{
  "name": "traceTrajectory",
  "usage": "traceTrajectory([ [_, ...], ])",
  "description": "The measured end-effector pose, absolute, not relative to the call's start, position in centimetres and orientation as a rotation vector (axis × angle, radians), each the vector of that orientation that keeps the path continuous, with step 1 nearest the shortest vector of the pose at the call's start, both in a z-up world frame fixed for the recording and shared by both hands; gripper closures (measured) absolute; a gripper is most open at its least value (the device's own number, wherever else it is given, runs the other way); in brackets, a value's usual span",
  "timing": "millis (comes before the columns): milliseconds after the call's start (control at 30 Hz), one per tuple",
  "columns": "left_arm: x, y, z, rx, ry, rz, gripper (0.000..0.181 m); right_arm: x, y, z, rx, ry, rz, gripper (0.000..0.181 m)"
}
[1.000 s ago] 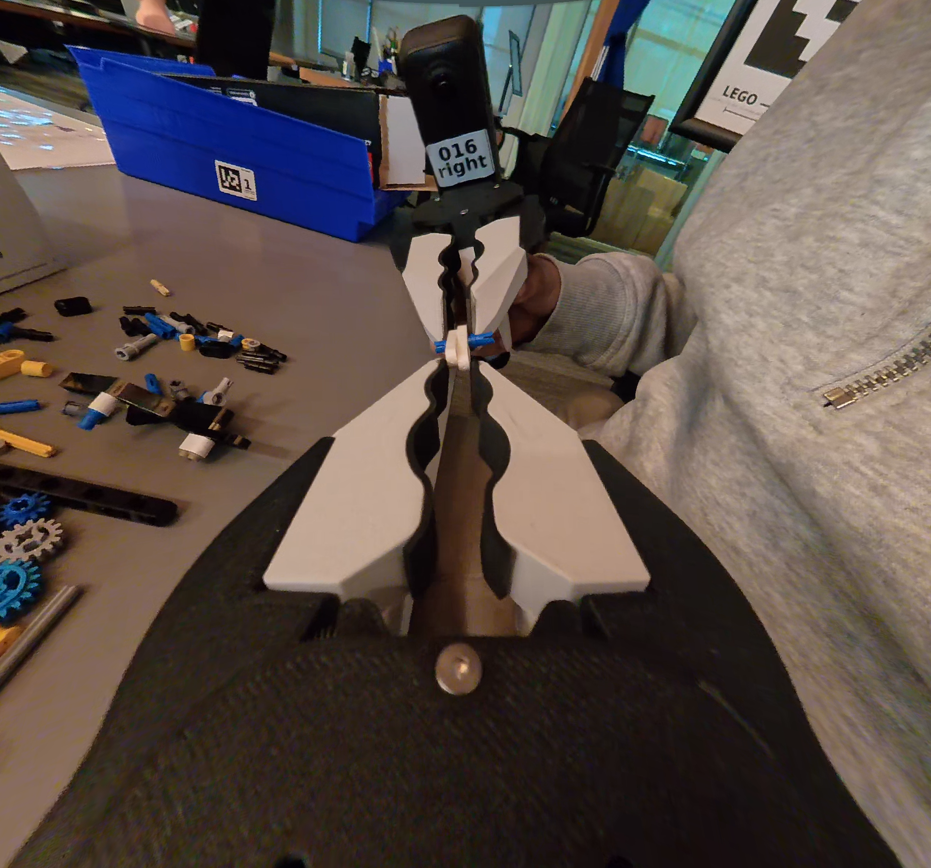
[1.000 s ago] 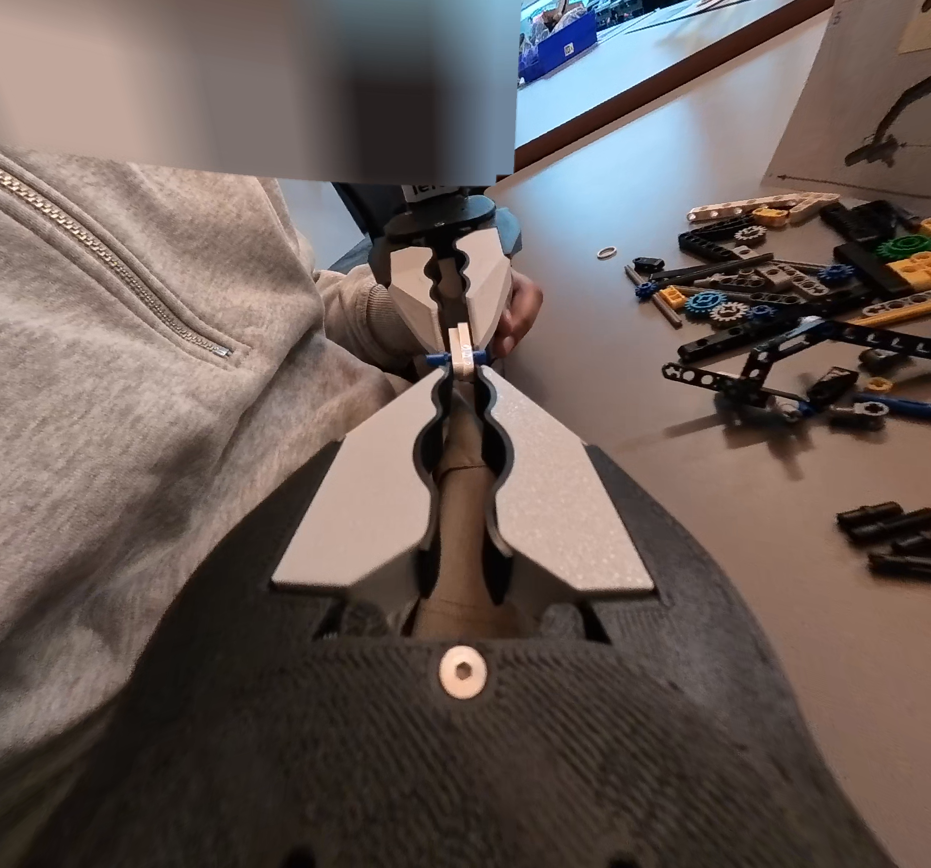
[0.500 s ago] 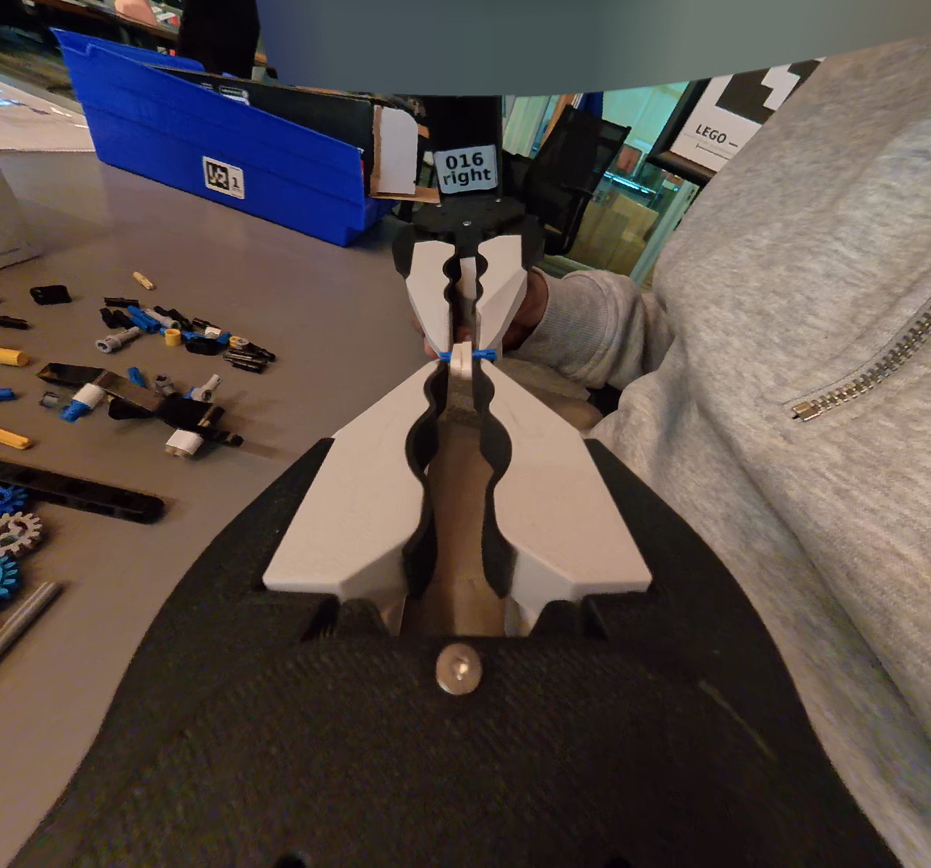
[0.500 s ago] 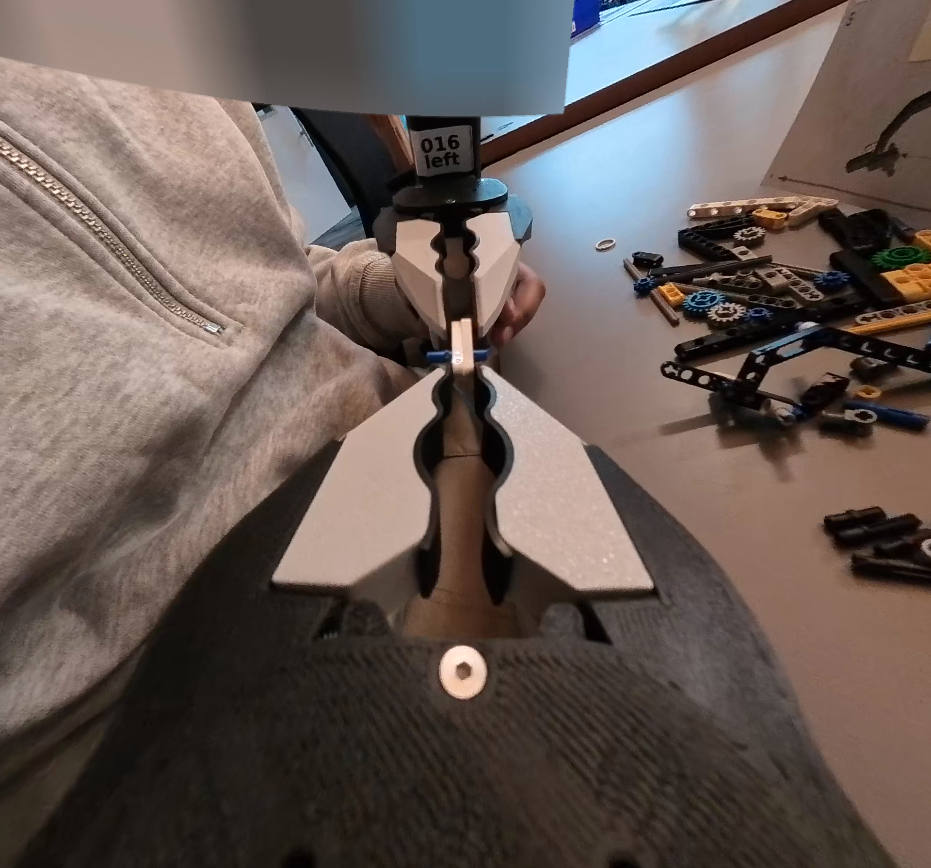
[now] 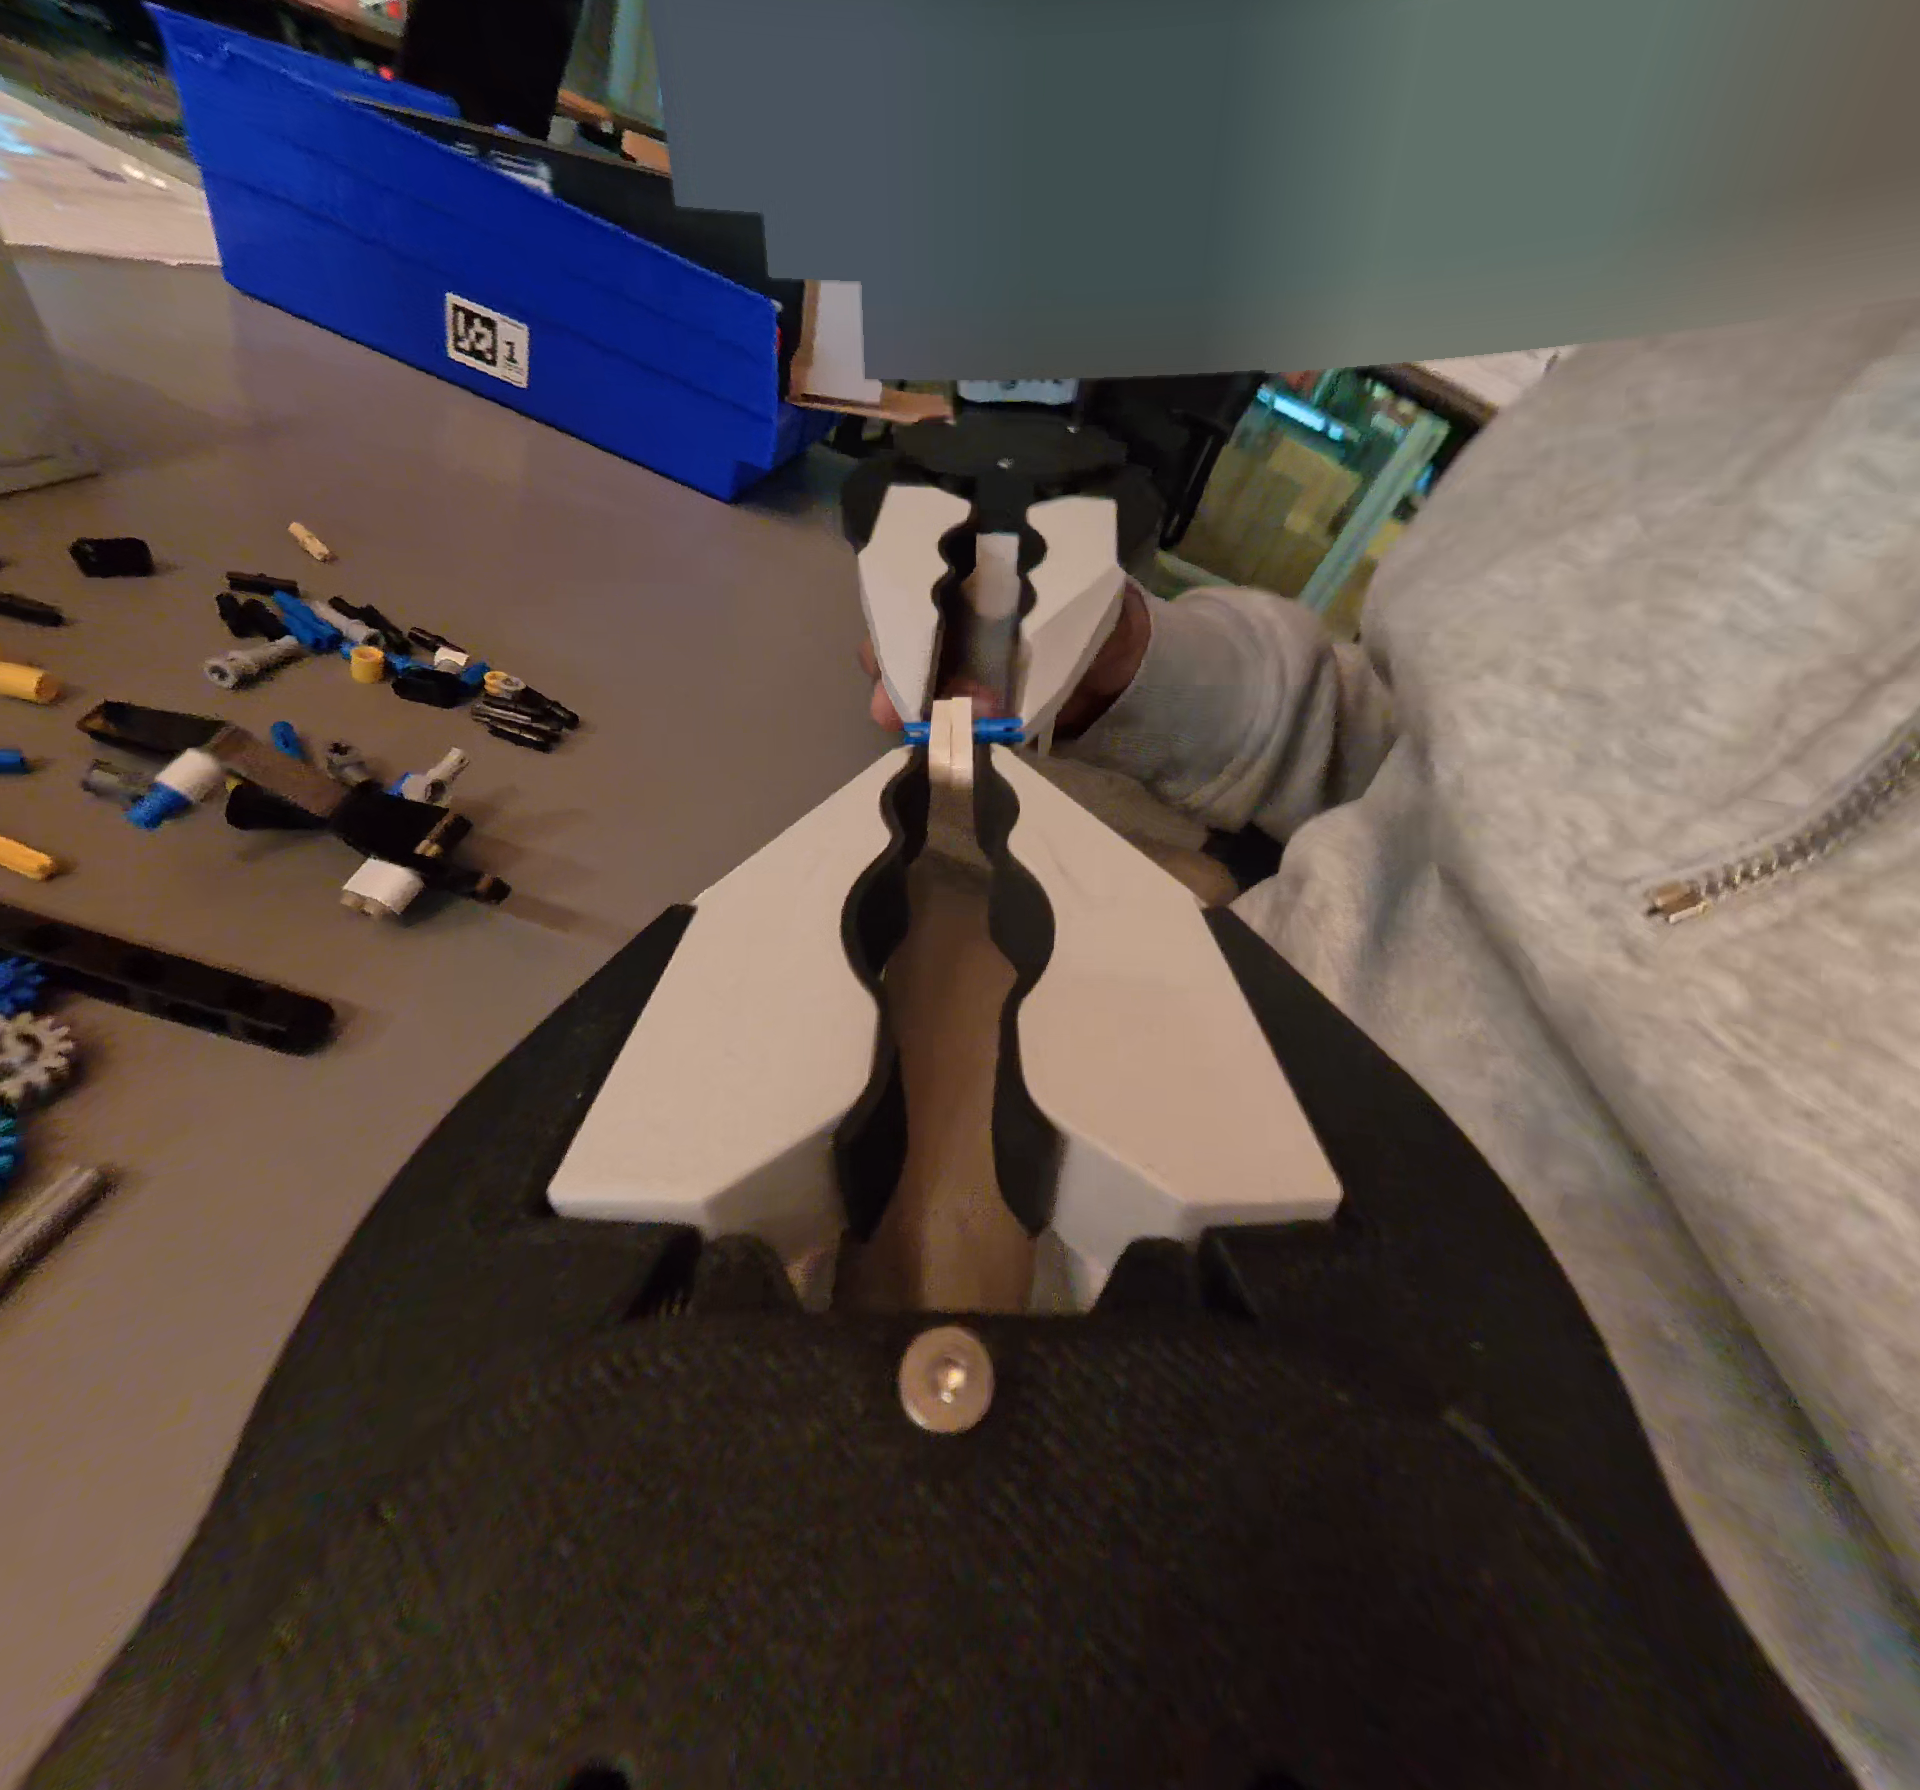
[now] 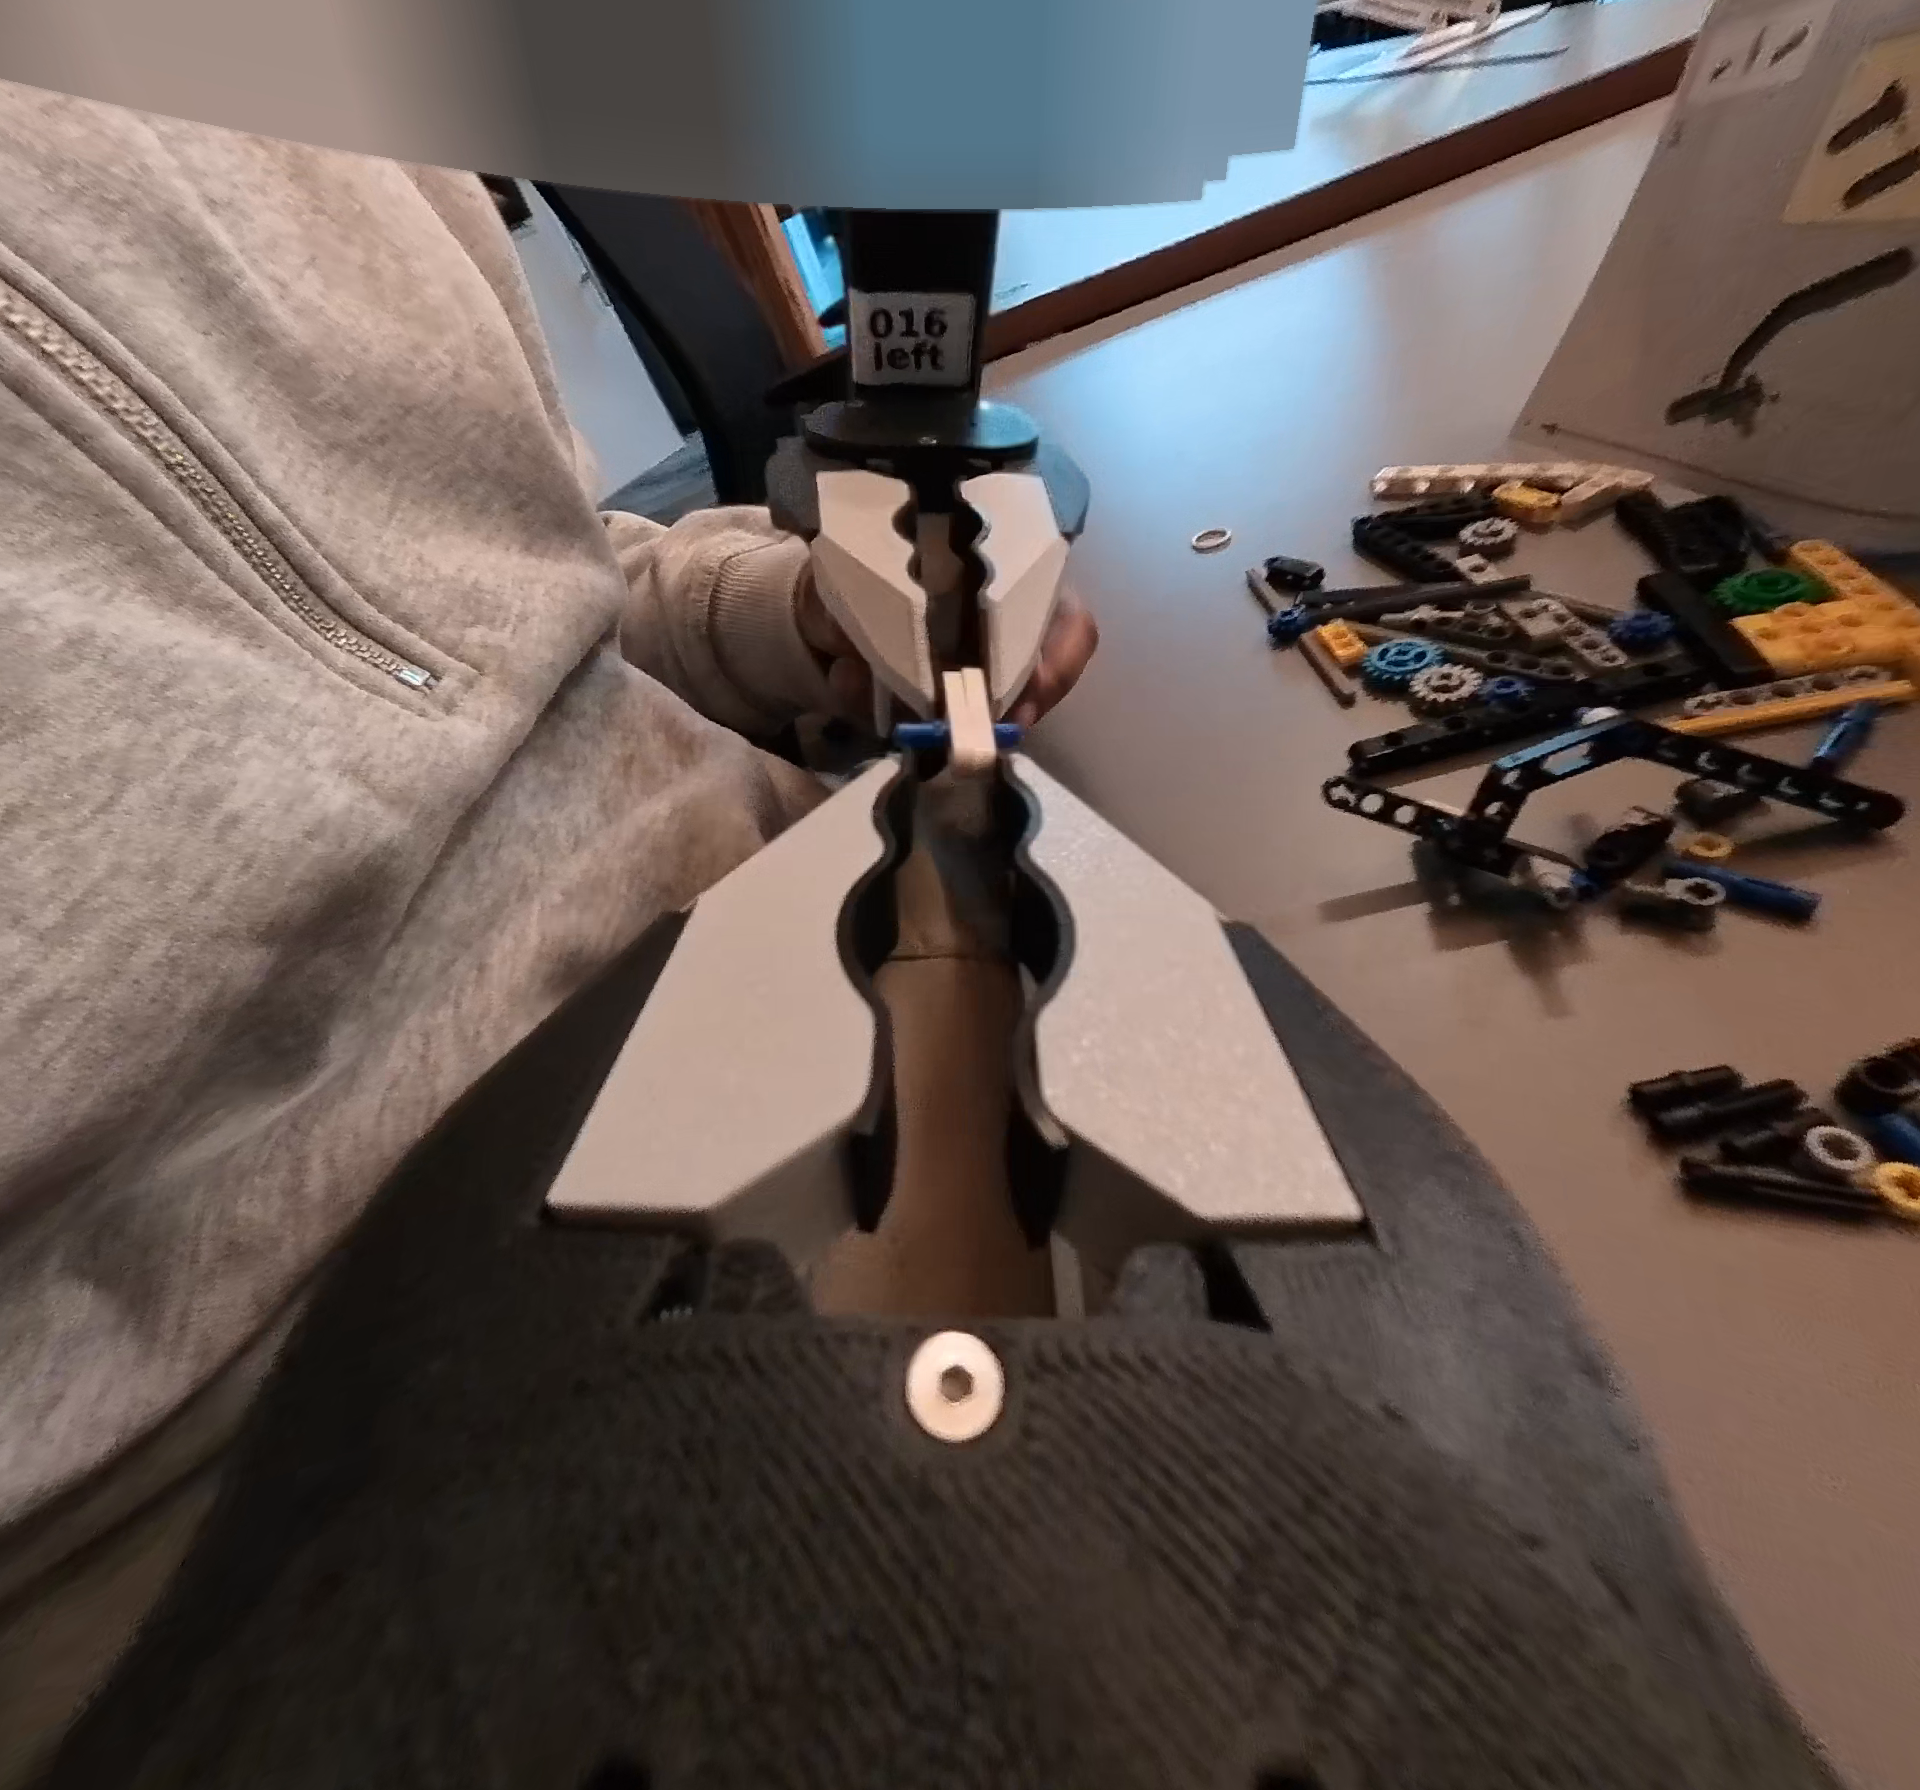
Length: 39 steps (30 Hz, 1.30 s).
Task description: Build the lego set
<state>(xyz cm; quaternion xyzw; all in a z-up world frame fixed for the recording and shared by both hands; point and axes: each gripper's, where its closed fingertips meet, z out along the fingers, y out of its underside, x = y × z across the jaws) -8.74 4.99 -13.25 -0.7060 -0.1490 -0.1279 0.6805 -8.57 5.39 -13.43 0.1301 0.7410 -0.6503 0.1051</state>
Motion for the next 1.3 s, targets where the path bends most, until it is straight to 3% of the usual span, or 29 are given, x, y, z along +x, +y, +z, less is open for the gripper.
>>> traceTrajectory([
  [167, -9.8, 4.5, -12.2, -1.427, -0.497, -0.520, 0.175, -9.4, 5.7, -12.2, 0.217, 2.436, -2.144, 0.154],
  [300, -10.5, 4.0, -11.9, -1.345, -0.574, -0.642, 0.176, -10.0, 5.6, -12.2, -0.011, 2.806, -2.250, 0.162],
  [467, -10.2, 4.3, -12.5, -1.383, -0.590, -0.658, 0.176, -10.1, 5.3, -12.1, -0.143, 2.988, -2.259, 0.158],
  [800, -9.8, 4.5, -12.6, -1.384, -0.577, -0.682, 0.175, -10.0, 5.0, -12.8, -0.185, 3.052, -2.206, 0.175],
  [1300, -9.8, 4.5, -12.5, -1.389, -0.566, -0.661, 0.175, -10.2, 5.2, -12.6, -0.079, 2.968, -2.232, 0.172],
])
